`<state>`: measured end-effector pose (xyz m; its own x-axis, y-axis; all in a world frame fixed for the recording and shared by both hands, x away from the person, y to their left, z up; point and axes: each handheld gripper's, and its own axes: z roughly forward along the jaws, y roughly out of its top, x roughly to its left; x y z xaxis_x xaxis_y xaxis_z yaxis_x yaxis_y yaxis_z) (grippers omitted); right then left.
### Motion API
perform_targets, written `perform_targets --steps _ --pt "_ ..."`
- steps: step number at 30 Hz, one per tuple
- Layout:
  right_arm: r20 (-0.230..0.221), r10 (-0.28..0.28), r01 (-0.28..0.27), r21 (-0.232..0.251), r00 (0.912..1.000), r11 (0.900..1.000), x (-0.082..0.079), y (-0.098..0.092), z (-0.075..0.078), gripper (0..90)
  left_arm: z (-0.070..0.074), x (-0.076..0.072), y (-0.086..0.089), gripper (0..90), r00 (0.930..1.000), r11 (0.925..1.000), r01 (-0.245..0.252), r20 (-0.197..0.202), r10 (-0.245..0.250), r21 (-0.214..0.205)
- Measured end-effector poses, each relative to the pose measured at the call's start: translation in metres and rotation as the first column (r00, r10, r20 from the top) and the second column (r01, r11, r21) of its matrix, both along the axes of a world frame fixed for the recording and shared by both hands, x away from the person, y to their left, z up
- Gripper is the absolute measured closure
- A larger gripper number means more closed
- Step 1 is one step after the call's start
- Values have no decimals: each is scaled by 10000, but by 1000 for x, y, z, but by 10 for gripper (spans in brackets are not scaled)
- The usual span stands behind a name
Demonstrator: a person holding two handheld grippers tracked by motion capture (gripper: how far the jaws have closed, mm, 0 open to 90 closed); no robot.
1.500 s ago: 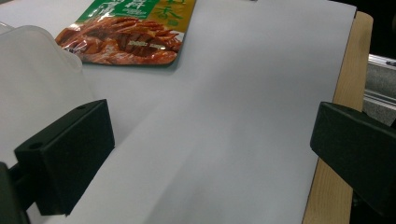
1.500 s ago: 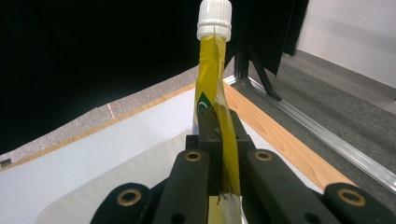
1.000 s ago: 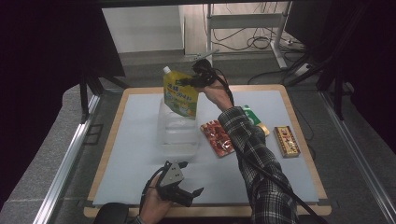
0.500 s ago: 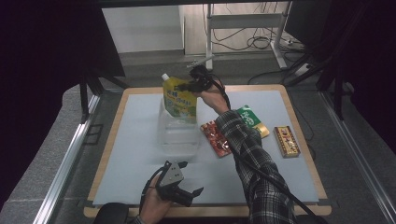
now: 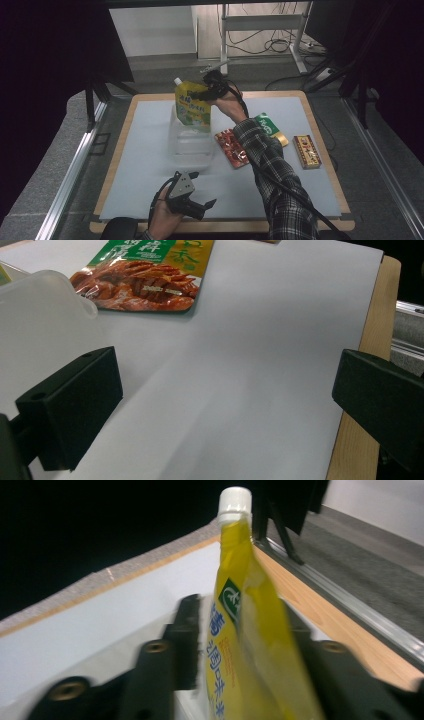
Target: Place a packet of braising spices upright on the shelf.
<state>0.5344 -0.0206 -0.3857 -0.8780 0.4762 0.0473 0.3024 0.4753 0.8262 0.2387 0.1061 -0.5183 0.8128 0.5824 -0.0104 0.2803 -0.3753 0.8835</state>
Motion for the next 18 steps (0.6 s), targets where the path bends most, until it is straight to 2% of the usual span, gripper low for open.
perform_targets --steps 1,3,5,8,18 --pt "96 -16 17 -122 10000 9999 -1 -1 0 467 0 0 0 0 10000 10000 5 1 -5 0" --pt "56 24 -23 -273 10000 9996 -2 -3 1 411 -1 0 -1 2 10000 10000 19 4 -19 -32" --pt "274 -16 30 -505 9996 9987 -4 -7 2 369 -1 0 -1 5 10000 10000 1 44 0 -43" --pt "329 -172 186 -413 9993 9990 -4 -16 6 308 -1 0 -1 5 10000 9999 -10 -10 10 -103" --pt "548 -442 467 -448 9975 9979 -10 -37 7 240 -1 0 -3 10 9999 9999 109 111 -109 16"
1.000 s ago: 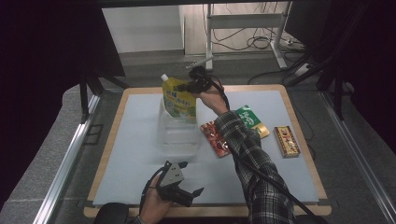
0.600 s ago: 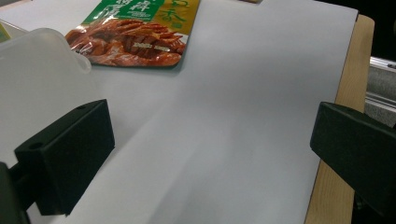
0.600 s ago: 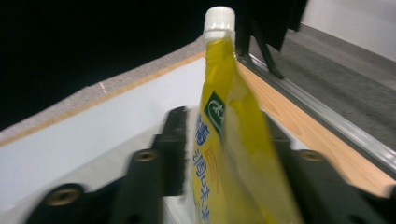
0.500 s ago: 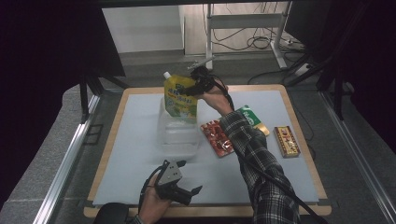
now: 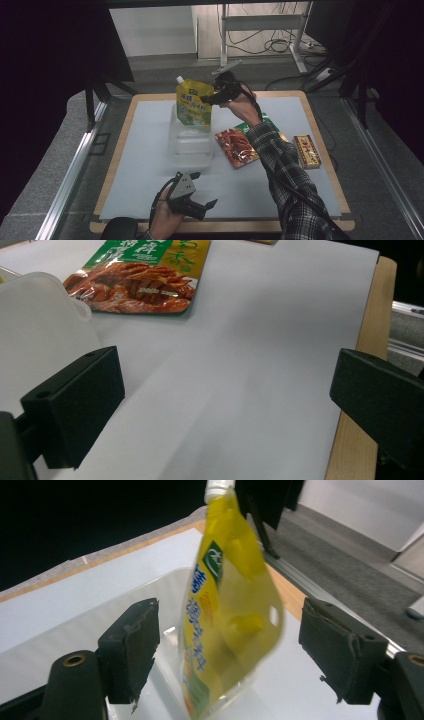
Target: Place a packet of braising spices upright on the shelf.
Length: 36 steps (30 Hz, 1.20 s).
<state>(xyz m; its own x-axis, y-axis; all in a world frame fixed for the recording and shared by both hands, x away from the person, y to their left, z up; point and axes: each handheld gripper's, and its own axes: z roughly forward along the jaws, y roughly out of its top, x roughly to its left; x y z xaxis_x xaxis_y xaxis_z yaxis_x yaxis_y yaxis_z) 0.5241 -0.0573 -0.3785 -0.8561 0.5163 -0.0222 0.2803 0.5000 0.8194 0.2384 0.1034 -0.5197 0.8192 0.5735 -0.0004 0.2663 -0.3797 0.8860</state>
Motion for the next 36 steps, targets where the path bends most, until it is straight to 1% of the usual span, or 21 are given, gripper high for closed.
perform_targets --steps 2,5,6,7,9,10,11,12,14,16,17,18,23,26,30,36 --pt "-28 -41 41 160 10000 9999 -1 -4 1 233 0 0 0 10 10000 10000 47 -2 -47 -57" --pt "-45 -99 100 226 9999 9997 -3 -8 1 227 0 0 -1 9 10000 9999 22 26 -22 -166" --pt "-107 -83 85 246 9999 9997 -4 -11 1 224 0 0 -1 9 10000 9998 12 37 -11 -179" --pt "-294 -56 65 287 9996 9996 -6 -14 1 222 0 0 0 9 10000 9998 -18 30 18 -198" --pt "-299 -39 48 281 9995 9996 -7 -16 0 213 0 0 0 9 10000 9998 -29 6 30 -212" --pt "-261 -37 44 292 9997 9996 -9 -20 -1 191 1 0 0 10 9997 9998 -21 -229 16 -210" --pt "-261 -37 44 292 9997 9996 -9 -20 -1 191 1 0 0 12 9997 9998 -21 -229 16 -210" --pt "-263 -1 10 322 9997 9995 -12 -24 -1 164 0 1 -1 12 9993 9998 -47 -374 39 -218" --pt "-237 26 -18 332 9997 9994 -13 -25 -2 158 0 1 -1 12 9992 9998 -31 -398 22 -213" --pt "-150 47 -43 311 9999 9995 -17 -28 -2 130 0 1 -1 11 9994 9997 -51 -355 42 -248" --pt "-150 47 -43 311 9999 9995 -17 -28 -2 130 0 1 -1 11 9994 9997 -51 -355 42 -248" --pt "-103 107 -103 323 9999 9994 -20 -31 -2 109 0 1 -1 11 9994 9997 -61 -337 52 -245" --pt "-70 225 -222 383 9997 9990 -27 -36 -4 89 0 1 0 9 9995 9996 -102 -297 94 -254" --pt "-25 205 -204 319 9998 9993 -34 -43 -9 60 0 1 -1 8 9996 9997 -96 -280 90 -212" --pt "-40 125 -124 334 9999 9994 -38 -47 -12 53 0 1 -2 8 9995 9998 -53 -320 47 -204" --pt "-38 117 -116 431 9999 9990 -47 -54 -18 46 0 0 -3 8 9997 9999 -13 -264 10 -141"
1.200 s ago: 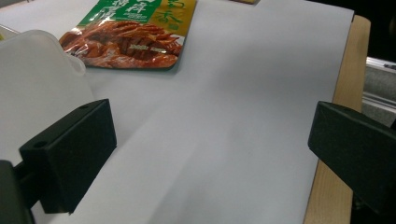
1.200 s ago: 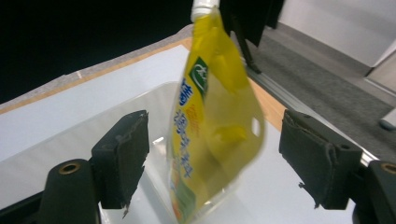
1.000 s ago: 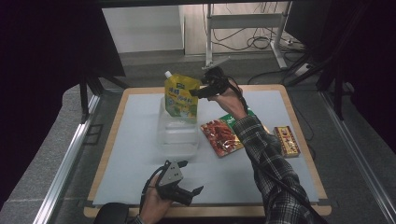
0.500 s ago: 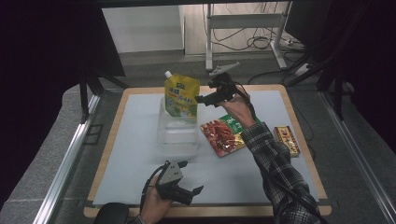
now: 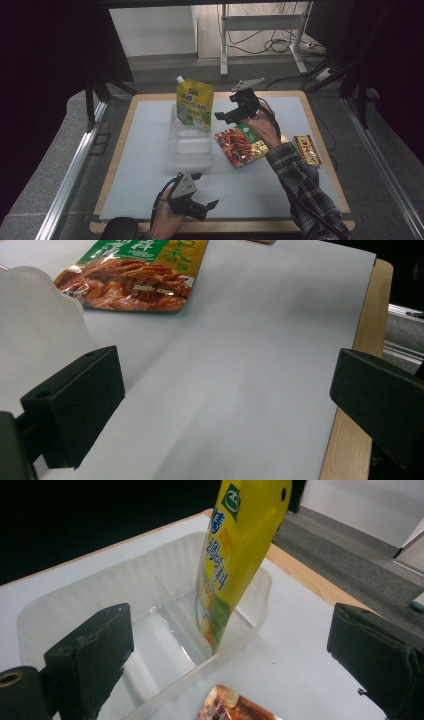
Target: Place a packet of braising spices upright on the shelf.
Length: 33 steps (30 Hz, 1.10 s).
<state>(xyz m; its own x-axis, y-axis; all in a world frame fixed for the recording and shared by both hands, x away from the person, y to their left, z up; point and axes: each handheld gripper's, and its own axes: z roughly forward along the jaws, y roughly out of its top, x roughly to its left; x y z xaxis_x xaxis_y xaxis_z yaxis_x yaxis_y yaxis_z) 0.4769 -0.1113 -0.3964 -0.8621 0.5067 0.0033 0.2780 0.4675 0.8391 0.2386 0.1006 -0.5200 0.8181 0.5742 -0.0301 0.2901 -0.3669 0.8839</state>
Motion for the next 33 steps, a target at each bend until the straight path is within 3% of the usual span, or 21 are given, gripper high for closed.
perform_targets --steps 9,20,33 --pt "-17 99 -99 172 9999 9998 -16 -10 -8 45 0 0 -1 8 10000 10000 30 -11 -30 -6" --pt "19 -2 2 -57 10000 10000 -30 -26 -17 45 -1 -1 -2 5 10000 10000 43 6 -43 57" --pt "-190 -512 507 -257 9985 9984 -39 -64 -35 45 -2 -1 -4 4 10000 9999 72 -11 -72 118"
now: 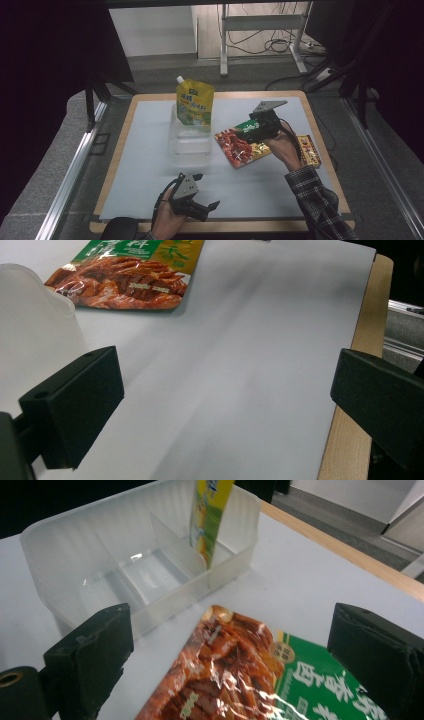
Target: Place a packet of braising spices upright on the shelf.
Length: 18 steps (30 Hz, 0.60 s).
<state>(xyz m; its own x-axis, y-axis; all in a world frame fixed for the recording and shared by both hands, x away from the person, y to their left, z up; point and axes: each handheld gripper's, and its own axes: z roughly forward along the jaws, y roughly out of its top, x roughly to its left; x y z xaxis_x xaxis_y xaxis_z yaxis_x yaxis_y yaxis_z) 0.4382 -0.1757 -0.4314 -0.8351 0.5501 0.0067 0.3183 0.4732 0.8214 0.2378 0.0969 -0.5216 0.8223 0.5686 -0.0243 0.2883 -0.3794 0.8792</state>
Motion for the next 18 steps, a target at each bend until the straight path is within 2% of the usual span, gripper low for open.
perform_targets --steps 6,18 --pt "-46 -415 416 118 9991 9991 0 -20 -7 45 -1 0 -1 3 10000 10000 21 -23 -21 36" --pt "51 -1098 1099 -428 9939 9930 1 -42 -19 45 -1 0 -1 2 10000 10000 33 1 -33 54"
